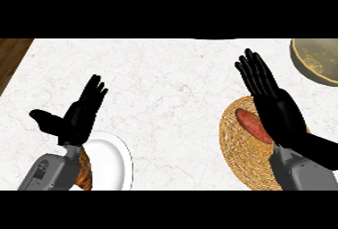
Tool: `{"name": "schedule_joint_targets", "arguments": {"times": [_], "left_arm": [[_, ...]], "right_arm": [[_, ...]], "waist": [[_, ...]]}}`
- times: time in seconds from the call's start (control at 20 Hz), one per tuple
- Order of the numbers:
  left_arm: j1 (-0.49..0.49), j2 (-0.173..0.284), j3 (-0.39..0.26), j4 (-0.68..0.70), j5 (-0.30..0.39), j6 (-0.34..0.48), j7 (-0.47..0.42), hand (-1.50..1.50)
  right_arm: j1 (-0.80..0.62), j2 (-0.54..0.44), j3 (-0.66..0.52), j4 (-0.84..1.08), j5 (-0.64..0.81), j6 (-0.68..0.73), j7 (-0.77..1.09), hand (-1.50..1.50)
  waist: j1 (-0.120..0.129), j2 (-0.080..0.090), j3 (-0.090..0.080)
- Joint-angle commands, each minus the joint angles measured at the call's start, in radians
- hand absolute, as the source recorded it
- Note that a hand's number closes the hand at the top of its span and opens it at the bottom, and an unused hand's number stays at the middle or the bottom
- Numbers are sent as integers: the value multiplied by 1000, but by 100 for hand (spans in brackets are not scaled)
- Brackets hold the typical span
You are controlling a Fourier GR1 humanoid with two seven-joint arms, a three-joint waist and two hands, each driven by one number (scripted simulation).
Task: Pick the sweet potato from the placemat and place it in the bowl
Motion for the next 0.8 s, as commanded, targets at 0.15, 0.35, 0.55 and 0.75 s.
{"name": "schedule_joint_targets", "arguments": {"times": [0.15,0.35,0.55,0.75], "left_arm": [[-18,143,61,23,-102,52,11,0],[-2,173,68,25,-140,92,14,0],[32,222,93,-39,-140,99,72,0],[41,190,65,-79,-183,134,95,0]], "right_arm": [[-140,-196,-64,81,-185,368,-53,150],[-134,-521,-39,88,235,370,-10,-150],[54,-555,-175,307,201,379,-277,-150],[89,-625,-172,426,318,416,-572,-150]], "waist": [[23,-38,-9],[0,-47,-21],[-7,-44,-8],[-5,-45,-10]]}}
